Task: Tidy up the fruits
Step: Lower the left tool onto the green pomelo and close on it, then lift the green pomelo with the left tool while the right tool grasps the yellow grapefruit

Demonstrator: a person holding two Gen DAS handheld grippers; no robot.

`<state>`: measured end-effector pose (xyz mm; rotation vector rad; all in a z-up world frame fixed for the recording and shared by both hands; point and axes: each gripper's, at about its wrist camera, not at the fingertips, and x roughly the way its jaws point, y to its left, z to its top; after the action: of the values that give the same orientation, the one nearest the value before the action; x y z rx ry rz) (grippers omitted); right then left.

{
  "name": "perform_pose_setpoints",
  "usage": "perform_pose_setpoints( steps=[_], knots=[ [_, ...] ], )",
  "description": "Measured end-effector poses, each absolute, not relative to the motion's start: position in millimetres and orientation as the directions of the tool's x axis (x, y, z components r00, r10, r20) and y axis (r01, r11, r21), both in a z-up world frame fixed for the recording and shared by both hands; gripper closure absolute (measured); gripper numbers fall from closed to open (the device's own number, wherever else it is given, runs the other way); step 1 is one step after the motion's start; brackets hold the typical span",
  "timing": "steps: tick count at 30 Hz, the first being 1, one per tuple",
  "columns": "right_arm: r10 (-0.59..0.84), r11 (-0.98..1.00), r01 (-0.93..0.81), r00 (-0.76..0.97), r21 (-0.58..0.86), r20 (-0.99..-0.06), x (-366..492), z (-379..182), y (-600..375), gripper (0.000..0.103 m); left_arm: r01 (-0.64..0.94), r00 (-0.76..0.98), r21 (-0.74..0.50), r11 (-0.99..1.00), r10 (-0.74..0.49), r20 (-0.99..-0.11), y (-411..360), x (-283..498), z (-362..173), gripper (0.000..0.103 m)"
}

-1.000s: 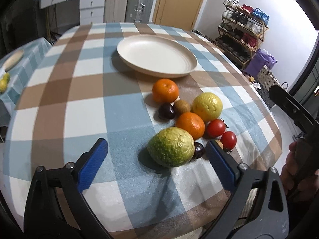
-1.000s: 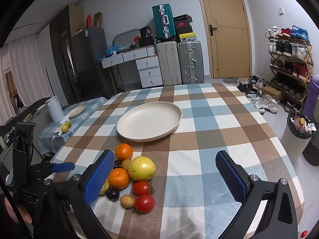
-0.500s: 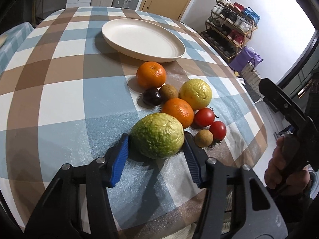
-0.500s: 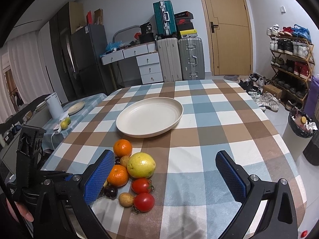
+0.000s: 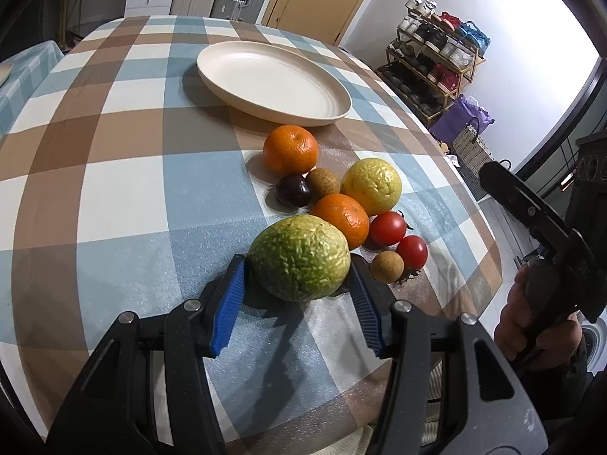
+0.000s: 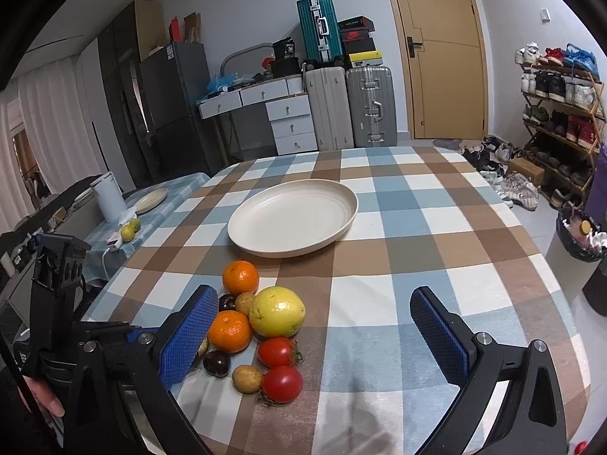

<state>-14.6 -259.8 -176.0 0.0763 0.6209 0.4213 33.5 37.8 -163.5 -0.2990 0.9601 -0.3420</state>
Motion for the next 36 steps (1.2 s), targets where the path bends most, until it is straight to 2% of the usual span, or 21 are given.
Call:
perform_pose_setpoints(
  steps=[13, 22, 26, 28, 33, 36],
  knots=[
    [0.577, 0.817, -0.412, 0.579, 0.403, -0.576, 17.1, -202.4, -257.9, 0.0, 0.151, 0.571, -0.388, 0.909, -0.401, -0.717, 54.5, 29.5, -156.1, 0.052],
    [0.62, 0.784, -0.393, 0.49, 0.48, -0.613, 42.6, -226.6, -248.5, 0.001, 0.141, 0.568, -0.404, 0.904, -0.408, -0.715, 62.4, 32.5, -165.3, 0.052],
    [0.636, 0.771, -0.395, 0.456, 0.499, -0.622, 49.7, -233.2, -243.7, 0.014, 0.14, 0.566, -0.404, 0.904, -0.408, -0.716, 62.7, 34.5, -168.0, 0.052],
    [0.637, 0.771, -0.39, 0.447, 0.504, -0.628, 52.6, -237.1, -241.1, 0.016, 0.135, 0.562, -0.409, 0.903, -0.41, -0.719, 63.9, 36.7, -170.1, 0.052],
    [0.648, 0.761, -0.391, 0.422, 0.518, -0.634, 53.2, -241.0, -237.0, 0.03, 0.132, 0.565, -0.411, 0.902, -0.41, -0.717, 63.0, 35.3, -171.6, 0.052],
    [0.652, 0.757, -0.392, 0.406, 0.522, -0.641, 54.2, -243.0, -235.1, 0.047, 0.131, 0.562, -0.413, 0.901, -0.41, -0.718, 63.0, 36.0, -173.4, 0.052]
  ],
)
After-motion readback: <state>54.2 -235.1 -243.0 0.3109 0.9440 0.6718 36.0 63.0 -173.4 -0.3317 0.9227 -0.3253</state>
